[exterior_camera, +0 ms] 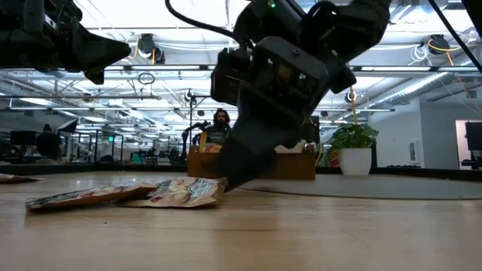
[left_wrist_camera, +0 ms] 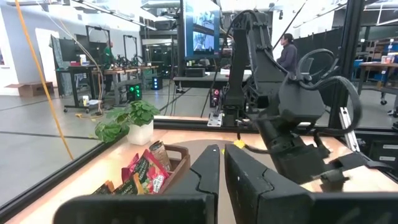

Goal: Pick & Place Tea
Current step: Put the brown tea bag into the right section of the wooden organizer

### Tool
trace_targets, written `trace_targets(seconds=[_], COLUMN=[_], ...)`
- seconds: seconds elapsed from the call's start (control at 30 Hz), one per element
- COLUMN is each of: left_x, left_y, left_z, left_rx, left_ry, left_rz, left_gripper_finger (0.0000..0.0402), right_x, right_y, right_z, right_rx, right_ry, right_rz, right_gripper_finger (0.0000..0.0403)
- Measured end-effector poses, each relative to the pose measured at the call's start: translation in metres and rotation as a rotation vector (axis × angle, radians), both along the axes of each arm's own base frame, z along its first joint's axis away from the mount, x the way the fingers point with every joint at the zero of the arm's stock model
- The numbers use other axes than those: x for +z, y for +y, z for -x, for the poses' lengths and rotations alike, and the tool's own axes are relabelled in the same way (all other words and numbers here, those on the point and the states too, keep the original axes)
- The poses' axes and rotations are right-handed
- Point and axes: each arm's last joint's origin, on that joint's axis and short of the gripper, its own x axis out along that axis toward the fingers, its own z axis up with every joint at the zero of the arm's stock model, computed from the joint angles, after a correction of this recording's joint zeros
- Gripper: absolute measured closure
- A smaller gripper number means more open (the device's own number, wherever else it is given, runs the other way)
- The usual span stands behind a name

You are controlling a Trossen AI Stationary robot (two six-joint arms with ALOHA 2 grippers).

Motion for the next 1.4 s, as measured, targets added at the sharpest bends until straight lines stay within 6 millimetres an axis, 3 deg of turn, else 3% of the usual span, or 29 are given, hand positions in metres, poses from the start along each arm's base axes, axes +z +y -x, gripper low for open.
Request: trace_targets(seconds=[0.37, 0.53, 0.73, 0.8, 1.1, 1.4], left_x=[0.0, 0.0, 0.0, 0.0, 0.0, 0.0], left_y=[0.0, 0.0, 0.0, 0.0, 0.0, 0.0], left_z=[0.0, 0.0, 0.0, 0.0, 0.0, 0.0], left_rx=[0.0, 0.0, 0.0, 0.0, 0.0, 0.0], left_ry=[-0.001, -0.001, 0.0, -0.001, 0.0, -0.001], left_rz=[0.0, 0.0, 0.0, 0.0, 0.0, 0.0], left_gripper_finger=[0.0371, 0.0371, 0.0371, 0.0371, 0.0371, 0.0371], right_x=[-0.002, -0.004, -0.005, -0.005, -0.006, -0.005], right_y=[0.006, 0.013, 0.017, 0.017, 0.012, 0.007], right_z=[0.001, 0.004, 0.005, 0.005, 0.004, 0.003], right_rx=[0.015, 0.063, 0.083, 0.088, 0.01, -0.064], right_ry=[0.0, -0.014, -0.034, -0.037, 0.007, 0.062], right_rz=[-0.005, 0.073, 0.132, 0.137, 0.072, -0.039], right_gripper_finger=[0.021, 0.0271, 0.0382, 0.0395, 0.0395, 0.028])
